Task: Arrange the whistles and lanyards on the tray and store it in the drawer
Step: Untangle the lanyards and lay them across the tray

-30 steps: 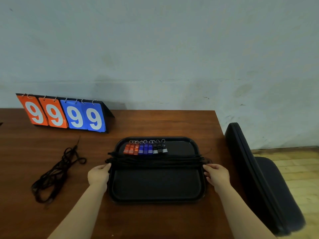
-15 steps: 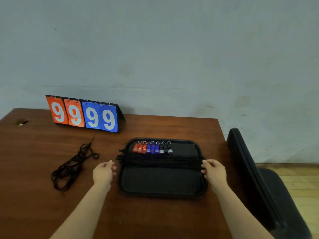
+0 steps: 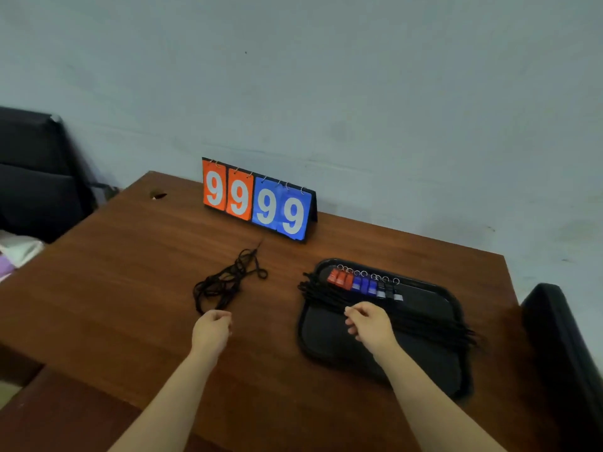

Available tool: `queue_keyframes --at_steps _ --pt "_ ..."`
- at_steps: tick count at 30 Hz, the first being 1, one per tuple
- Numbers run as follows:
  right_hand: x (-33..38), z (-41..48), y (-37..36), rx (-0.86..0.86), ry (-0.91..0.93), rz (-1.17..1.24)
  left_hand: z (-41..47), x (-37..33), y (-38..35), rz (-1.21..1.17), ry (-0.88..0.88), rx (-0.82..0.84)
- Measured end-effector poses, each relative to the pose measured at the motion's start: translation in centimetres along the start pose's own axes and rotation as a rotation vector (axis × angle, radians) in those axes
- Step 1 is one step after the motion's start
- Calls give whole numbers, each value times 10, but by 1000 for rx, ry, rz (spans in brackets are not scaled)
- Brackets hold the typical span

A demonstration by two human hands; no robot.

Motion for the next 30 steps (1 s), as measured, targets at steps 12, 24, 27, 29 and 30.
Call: queue_keyframes --at_steps 12,24,27,29,30 --pt "72 29 -107 254 188 -361 64 -41 17 529 -449 -56" --pt "111 99 -135 255 250 -512 134 -104 -63 1348 -571 243" --pt "112 109 -140 246 239 -487 135 -95 -62 1257 -631 159" --pt "114 113 -145 246 216 -450 132 -92 -58 1070 -703 125" --pt "116 113 -148 244 203 -424 129 -91 -55 935 -737 119"
Point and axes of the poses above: each hand's wrist, its own z-axis towards the middle knuckle, its own y-axis out of the back of the hand, x = y × z, the point moved 2 cm from there along z, towards the middle knuckle, and after that the axes turned 3 degrees about -z, right-handed, at the moved point
